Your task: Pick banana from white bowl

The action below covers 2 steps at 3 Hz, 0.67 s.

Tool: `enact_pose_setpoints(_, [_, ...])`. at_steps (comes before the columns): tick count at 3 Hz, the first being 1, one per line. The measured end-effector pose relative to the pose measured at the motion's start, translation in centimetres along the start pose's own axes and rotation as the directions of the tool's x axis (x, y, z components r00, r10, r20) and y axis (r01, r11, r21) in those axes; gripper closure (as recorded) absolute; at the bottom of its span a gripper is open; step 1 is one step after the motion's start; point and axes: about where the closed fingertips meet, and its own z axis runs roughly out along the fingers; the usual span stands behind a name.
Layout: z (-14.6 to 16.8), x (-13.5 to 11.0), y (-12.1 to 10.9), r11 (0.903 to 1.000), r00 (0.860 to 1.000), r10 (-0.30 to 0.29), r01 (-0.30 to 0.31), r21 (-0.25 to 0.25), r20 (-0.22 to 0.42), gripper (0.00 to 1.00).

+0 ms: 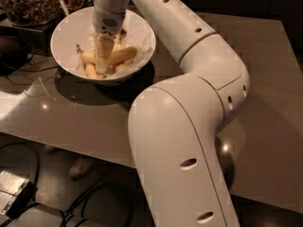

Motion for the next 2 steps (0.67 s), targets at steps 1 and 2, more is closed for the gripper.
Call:
enact_pose_setpoints(1, [1.39, 0.80, 0.45, 0.9992, 1.000, 0.016, -0.016, -0.036, -0.011, 0.36])
enact_pose_setpoints(2, [1.59, 1.17, 0.70, 0.9996, 1.000, 0.007, -0.007, -0.027, -0.024, 0.61])
